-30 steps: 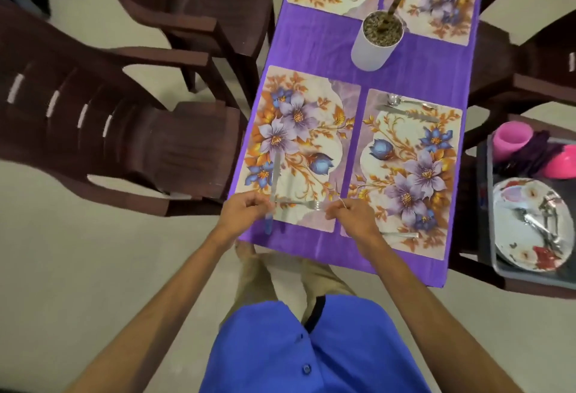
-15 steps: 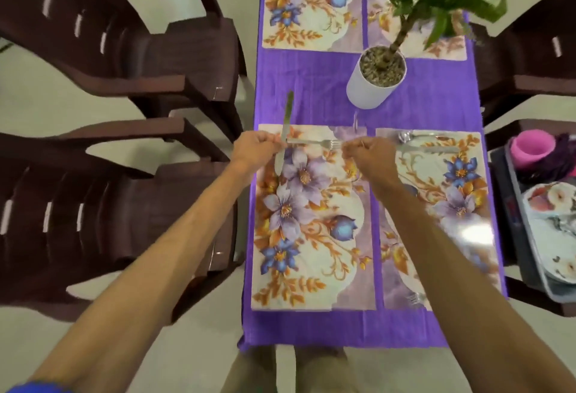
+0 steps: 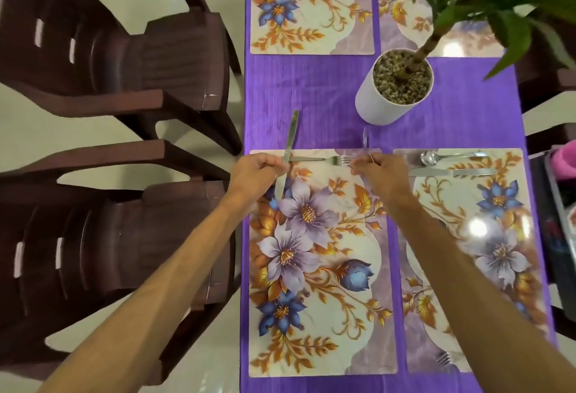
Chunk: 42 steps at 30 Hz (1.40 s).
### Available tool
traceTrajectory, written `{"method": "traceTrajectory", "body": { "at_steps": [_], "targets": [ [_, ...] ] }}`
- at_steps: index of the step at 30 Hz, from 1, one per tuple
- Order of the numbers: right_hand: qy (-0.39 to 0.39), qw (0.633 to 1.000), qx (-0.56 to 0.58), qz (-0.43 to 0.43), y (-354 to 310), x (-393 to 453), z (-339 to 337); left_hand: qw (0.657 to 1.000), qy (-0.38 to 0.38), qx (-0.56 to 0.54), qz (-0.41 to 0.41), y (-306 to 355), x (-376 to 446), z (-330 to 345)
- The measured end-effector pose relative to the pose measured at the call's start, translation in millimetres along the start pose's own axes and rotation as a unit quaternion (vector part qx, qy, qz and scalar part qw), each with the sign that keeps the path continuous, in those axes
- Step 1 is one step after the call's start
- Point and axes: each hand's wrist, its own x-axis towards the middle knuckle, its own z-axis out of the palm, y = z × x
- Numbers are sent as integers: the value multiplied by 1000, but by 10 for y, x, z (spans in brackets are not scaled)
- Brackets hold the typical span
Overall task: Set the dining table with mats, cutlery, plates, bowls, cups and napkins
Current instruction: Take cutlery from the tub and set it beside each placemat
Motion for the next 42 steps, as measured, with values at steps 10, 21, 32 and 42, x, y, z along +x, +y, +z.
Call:
{"method": "traceTrajectory", "body": {
  "at_steps": [10,21,32,42],
  "targets": [
    [90,986,-87,-108,-56,-148,-35,999,-29,15,30,79,-256,-156],
    [10,998,60,-14,656,-1669,-463,944,-324,38,-52,-218,-1575,-282],
    [-26,964,258,61,1050,-3000,-343,934,-357,33,13,-749,-2486,-234],
    [-38,974,218,42,1510,-3237,-499,974,-205,-77,-50,-1308,-2735,-519]
  ]
}}
